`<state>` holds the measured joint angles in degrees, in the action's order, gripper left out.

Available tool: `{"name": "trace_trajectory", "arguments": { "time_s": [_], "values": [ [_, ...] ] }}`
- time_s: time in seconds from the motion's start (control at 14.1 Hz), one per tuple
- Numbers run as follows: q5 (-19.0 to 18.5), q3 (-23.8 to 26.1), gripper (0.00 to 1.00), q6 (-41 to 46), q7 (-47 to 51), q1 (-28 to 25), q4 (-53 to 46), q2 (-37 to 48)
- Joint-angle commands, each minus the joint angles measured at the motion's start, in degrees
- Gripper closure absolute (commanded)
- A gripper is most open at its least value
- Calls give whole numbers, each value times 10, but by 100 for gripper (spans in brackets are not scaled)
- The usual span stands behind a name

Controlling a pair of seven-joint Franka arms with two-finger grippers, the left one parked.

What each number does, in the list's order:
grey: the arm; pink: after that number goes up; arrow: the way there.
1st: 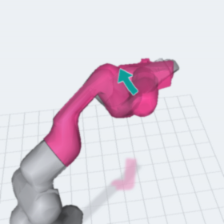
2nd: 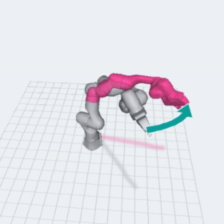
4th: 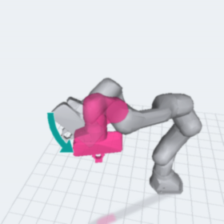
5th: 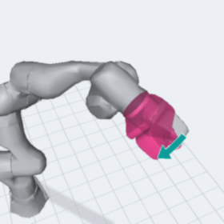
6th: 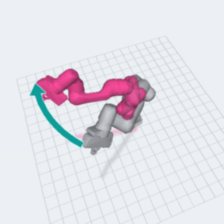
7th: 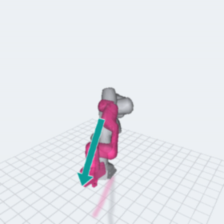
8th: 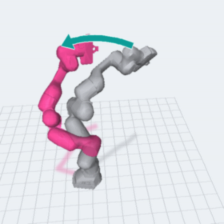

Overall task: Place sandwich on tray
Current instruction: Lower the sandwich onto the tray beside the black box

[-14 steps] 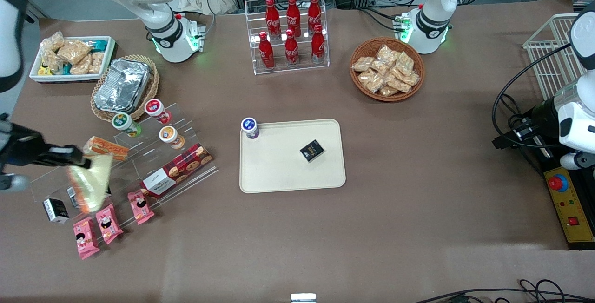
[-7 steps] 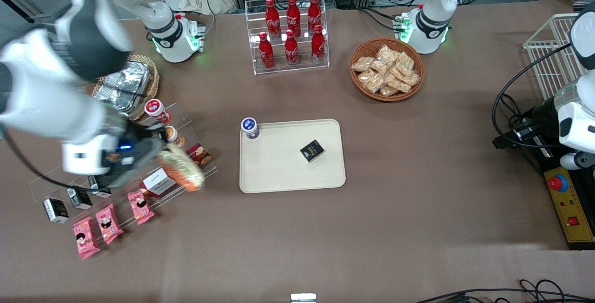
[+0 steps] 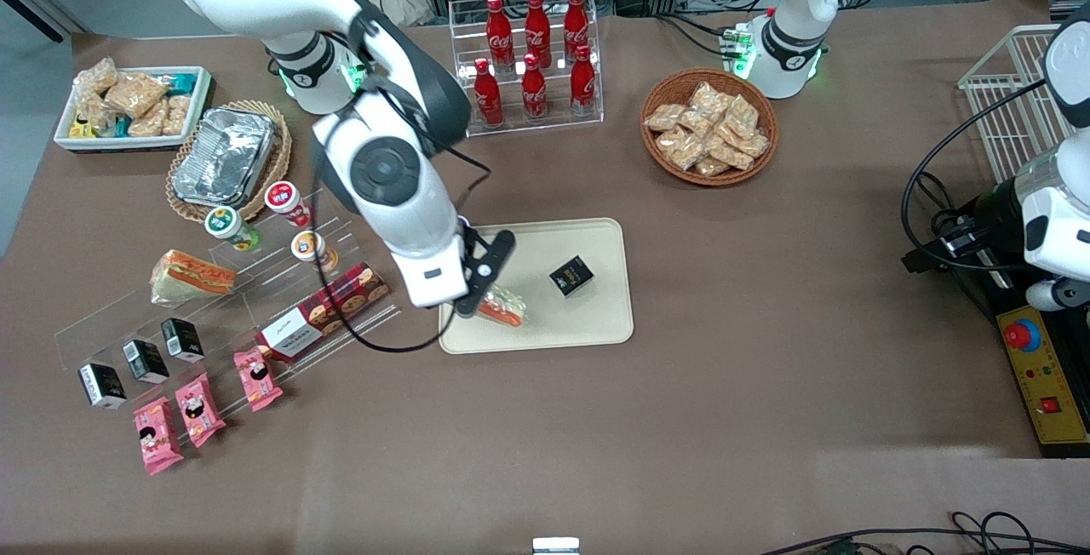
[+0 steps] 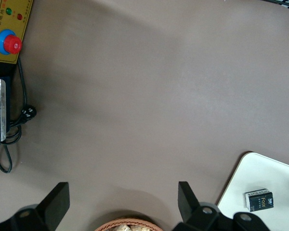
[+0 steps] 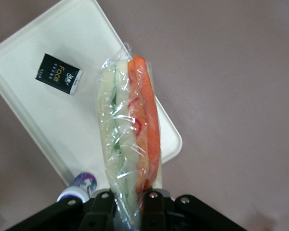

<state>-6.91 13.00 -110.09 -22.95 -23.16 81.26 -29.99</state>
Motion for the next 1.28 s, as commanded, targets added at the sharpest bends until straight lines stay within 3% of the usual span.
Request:
{"name": "trace_trajectory", "arguments": {
  "time_s": [0.0, 0.14, 0.21, 0.28, 0.64, 0.78, 0.85, 1.21],
  "values": [
    [-37, -3, 95, -59, -8, -26, 27, -28],
    [-69, -4, 95, -103, 23, -41, 42, -52],
    [-82, -4, 84, -126, 30, -48, 43, -69],
    [-94, -4, 83, -150, 30, -57, 43, -84],
    [-101, -4, 79, -178, 46, -58, 46, -105],
    [-101, -4, 60, -179, 59, -58, 45, -105],
    [-101, -4, 1, -179, 64, -55, 45, -104],
    [-90, -3, 1, -161, 64, -44, 36, -65]
  ]
}}
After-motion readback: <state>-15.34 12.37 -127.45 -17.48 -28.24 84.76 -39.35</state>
